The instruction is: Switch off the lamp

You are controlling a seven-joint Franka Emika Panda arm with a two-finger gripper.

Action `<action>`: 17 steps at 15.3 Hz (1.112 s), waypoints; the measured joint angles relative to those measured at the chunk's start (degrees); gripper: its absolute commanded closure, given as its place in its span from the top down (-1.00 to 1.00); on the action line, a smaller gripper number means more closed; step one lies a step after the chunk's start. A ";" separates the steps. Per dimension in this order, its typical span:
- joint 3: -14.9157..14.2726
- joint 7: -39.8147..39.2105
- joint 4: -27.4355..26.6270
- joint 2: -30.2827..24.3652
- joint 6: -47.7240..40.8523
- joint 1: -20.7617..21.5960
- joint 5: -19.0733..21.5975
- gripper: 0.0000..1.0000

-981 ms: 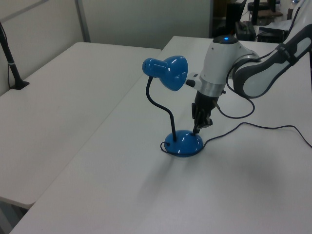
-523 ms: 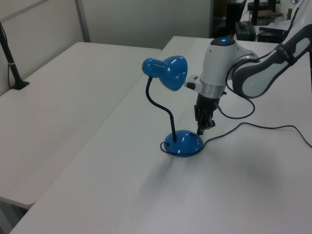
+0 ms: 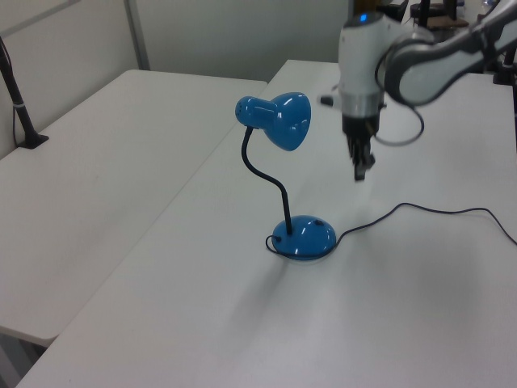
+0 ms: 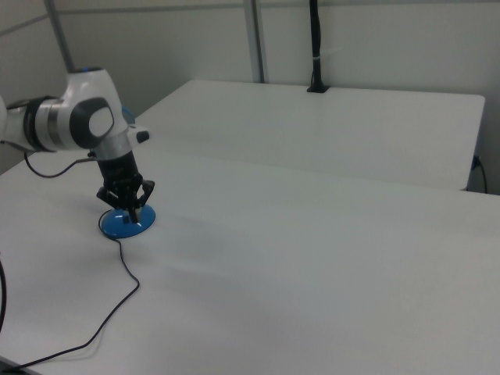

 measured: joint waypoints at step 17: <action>-0.75 14.17 20.90 -4.31 -22.70 -10.09 -0.02 1.00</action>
